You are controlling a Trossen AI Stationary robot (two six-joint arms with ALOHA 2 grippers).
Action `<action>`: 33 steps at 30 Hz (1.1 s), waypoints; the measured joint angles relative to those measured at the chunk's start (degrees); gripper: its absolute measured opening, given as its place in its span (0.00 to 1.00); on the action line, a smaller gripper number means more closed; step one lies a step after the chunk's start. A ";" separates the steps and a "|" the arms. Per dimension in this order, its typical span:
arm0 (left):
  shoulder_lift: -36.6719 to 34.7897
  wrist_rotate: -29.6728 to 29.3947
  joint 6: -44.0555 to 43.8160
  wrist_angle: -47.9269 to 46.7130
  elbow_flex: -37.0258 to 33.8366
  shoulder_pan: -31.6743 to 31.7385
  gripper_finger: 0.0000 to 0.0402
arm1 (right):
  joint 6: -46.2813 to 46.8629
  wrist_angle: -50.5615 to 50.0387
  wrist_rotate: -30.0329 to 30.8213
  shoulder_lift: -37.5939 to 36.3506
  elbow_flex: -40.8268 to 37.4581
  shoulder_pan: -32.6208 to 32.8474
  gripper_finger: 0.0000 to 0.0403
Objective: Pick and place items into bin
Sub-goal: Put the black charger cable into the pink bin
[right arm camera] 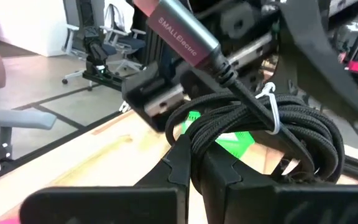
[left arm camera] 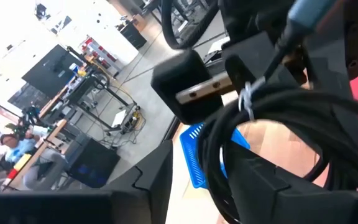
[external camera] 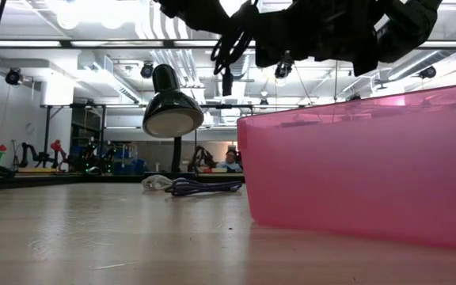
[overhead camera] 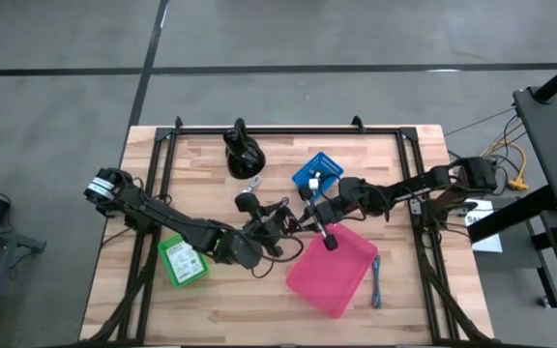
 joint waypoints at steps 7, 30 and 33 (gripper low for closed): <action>-1.97 0.30 0.85 -0.08 0.78 -0.84 0.33 | 0.63 -3.29 0.45 -1.79 -0.02 -0.02 0.02; -8.41 4.75 -2.50 -6.14 0.29 -7.84 0.33 | 5.50 -26.30 11.33 -18.66 -1.90 4.67 0.02; -8.65 8.56 -3.57 -7.56 0.14 -7.92 0.33 | 7.36 -28.62 11.63 -20.36 -1.87 6.29 0.02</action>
